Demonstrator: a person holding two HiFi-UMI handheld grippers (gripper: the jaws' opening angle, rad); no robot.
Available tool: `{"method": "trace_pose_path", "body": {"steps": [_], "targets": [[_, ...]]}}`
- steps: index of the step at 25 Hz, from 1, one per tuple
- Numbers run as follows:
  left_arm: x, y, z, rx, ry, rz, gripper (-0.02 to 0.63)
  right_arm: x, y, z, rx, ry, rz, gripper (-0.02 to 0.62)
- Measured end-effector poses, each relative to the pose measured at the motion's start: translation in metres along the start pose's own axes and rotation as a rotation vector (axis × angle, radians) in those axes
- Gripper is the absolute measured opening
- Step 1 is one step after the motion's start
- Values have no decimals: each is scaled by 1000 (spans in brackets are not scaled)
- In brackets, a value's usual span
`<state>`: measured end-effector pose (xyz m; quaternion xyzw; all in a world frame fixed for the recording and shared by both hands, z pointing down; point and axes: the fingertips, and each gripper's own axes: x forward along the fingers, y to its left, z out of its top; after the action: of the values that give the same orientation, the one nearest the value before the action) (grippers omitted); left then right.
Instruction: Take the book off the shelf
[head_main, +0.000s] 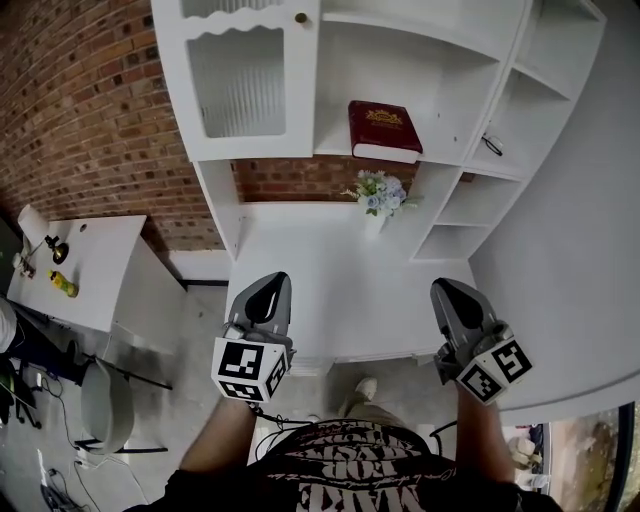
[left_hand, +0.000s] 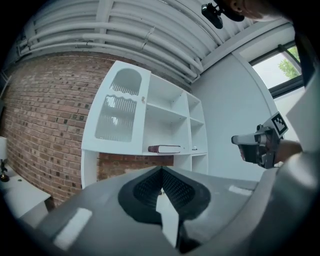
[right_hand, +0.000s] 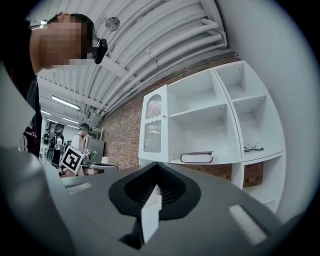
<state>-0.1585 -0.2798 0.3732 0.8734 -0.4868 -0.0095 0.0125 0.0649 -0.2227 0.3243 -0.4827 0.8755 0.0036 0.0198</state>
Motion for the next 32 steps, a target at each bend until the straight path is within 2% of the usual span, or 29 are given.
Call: {"method": "trace_pose_path", "body": {"steps": [7,15,27,32], "targets": [[9,17,-12,-17,28,25,0,32,-1,-12,14,23,49,26],[56,23,-19,11,67,18,0,68,-42,-21,50,8,66,26],[162,24,16,108,58,37,1,128,-128,-3,54,-39,96,26],[201,21,37,131,21,35,2,149,-161,5,38,-54,110,26]]}}
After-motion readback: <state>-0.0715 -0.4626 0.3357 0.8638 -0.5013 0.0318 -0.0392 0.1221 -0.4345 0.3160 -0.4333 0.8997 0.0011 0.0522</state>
